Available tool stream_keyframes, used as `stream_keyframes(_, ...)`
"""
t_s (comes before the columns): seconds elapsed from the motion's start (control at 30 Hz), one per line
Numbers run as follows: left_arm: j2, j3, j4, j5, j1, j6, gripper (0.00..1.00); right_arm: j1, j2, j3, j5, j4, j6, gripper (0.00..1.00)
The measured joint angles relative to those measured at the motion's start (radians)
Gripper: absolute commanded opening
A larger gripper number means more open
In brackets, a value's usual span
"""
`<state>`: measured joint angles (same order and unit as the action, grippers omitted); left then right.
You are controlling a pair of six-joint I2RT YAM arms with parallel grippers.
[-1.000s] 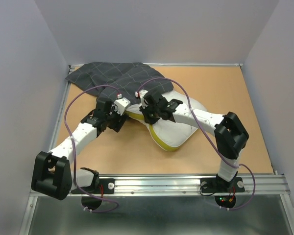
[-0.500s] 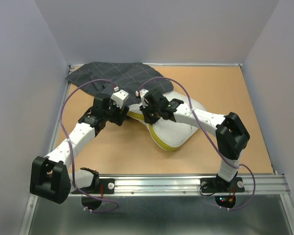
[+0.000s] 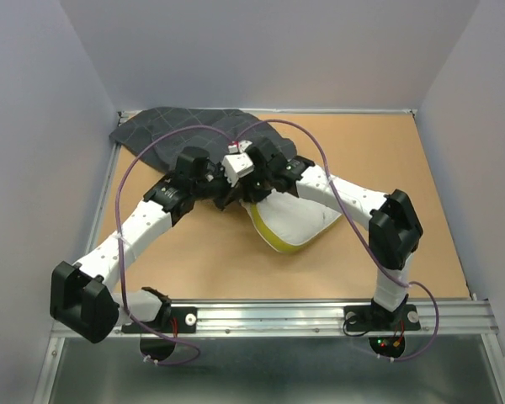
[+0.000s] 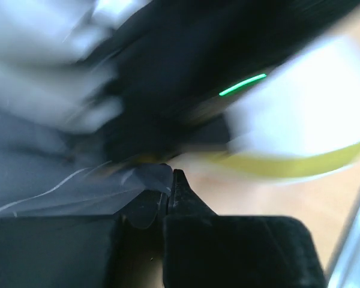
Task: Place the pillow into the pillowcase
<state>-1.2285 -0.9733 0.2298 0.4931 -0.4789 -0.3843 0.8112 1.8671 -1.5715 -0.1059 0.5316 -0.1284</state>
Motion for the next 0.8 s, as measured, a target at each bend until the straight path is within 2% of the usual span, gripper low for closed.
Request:
stream_keyframes(0.07,0.0,-0.088,0.042,0.063,-0.058,-0.002,0.0,-0.018,0.028,-0.069,-0.023,0.01,-0.029,0.0)
stream_keyframes(0.17,0.002,-0.166,0.084,0.134,-0.067,0.001,0.0,-0.06,0.034,-0.123,-0.071,0.004,-0.092,0.01)
stream_keyframes(0.43,0.029,-0.203,0.114,0.176,-0.069,0.025,0.0,-0.163,0.031,-0.137,-0.324,-0.03,-0.269,0.01)
stream_keyframes(0.5,0.014,-0.27,0.145,0.18,-0.066,0.033,0.0,-0.176,0.026,-0.137,-0.419,-0.054,-0.327,0.01)
stream_keyframes(0.57,-0.031,-0.418,0.175,0.192,-0.062,0.05,0.0,-0.189,0.016,-0.137,-0.529,-0.113,-0.413,0.0)
stream_keyframes(0.67,-0.096,-0.622,0.187,0.215,-0.058,0.095,0.0,-0.208,-0.018,-0.126,-0.699,-0.299,-0.624,0.01)
stream_keyframes(0.8,-0.153,-0.767,0.146,0.264,-0.061,0.151,0.01,-0.262,-0.053,-0.056,-0.873,-0.759,-1.006,0.01)
